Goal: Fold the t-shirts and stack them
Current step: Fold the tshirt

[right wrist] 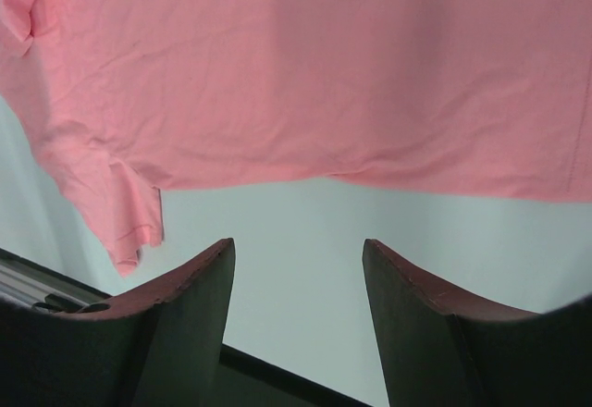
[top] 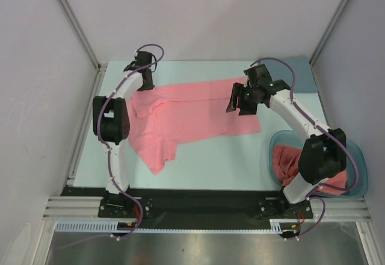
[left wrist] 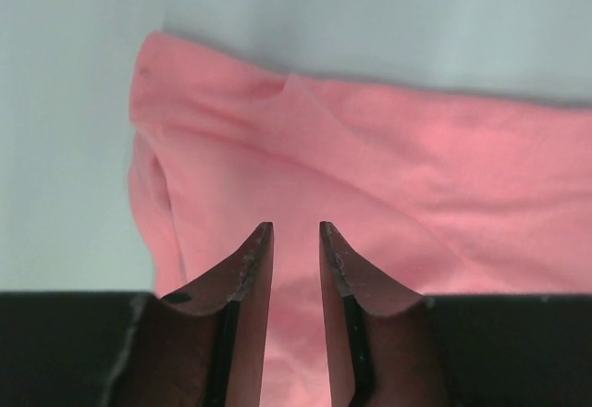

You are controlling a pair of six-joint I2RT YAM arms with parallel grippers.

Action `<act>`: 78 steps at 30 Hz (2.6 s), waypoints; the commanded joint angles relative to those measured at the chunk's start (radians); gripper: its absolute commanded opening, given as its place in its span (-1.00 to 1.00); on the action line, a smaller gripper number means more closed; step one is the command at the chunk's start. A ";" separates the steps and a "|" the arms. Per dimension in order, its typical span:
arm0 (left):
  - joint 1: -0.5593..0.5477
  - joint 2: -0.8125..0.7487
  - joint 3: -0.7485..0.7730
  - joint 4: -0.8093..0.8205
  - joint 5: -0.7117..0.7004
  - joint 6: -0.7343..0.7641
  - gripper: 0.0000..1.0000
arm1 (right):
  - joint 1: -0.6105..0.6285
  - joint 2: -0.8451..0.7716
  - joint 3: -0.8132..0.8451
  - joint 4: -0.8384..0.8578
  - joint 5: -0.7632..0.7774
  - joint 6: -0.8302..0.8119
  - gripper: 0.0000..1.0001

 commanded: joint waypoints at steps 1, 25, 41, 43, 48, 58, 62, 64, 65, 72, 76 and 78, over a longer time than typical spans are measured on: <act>-0.015 -0.207 -0.120 0.014 0.010 -0.035 -0.38 | -0.004 -0.041 -0.010 0.003 -0.027 -0.009 0.28; -0.050 -0.191 -0.366 0.094 0.053 -0.009 -0.30 | -0.009 -0.105 -0.091 0.058 -0.051 0.045 0.28; 0.012 0.011 0.054 -0.047 0.024 0.081 -0.79 | -0.010 -0.092 -0.063 0.003 -0.018 0.030 0.28; 0.019 0.041 0.078 -0.047 0.028 0.083 -0.69 | -0.012 -0.098 -0.069 -0.005 -0.016 0.030 0.28; 0.020 0.116 0.212 -0.095 0.039 0.094 -0.32 | -0.018 -0.104 -0.074 -0.011 -0.014 0.027 0.28; 0.020 0.013 0.155 -0.095 0.028 0.040 0.20 | -0.018 -0.102 -0.091 0.005 -0.028 0.033 0.28; 0.019 -0.071 0.004 -0.050 0.040 0.017 0.13 | -0.018 -0.109 -0.099 0.005 -0.037 0.034 0.28; 0.019 -0.140 -0.047 -0.006 0.050 0.003 0.08 | -0.019 -0.109 -0.100 0.006 -0.037 0.033 0.27; 0.017 -0.160 -0.073 0.012 0.068 -0.001 0.02 | -0.019 -0.109 -0.100 0.008 -0.039 0.033 0.28; -0.030 -0.231 -0.135 0.010 0.117 -0.020 -0.13 | -0.015 -0.109 -0.117 0.021 -0.054 0.036 0.27; -0.034 -0.214 -0.167 0.023 0.154 -0.038 -0.46 | -0.016 -0.112 -0.117 0.022 -0.051 0.036 0.27; -0.035 -0.191 -0.142 0.020 0.165 -0.043 -0.55 | -0.015 -0.112 -0.115 0.022 -0.051 0.033 0.27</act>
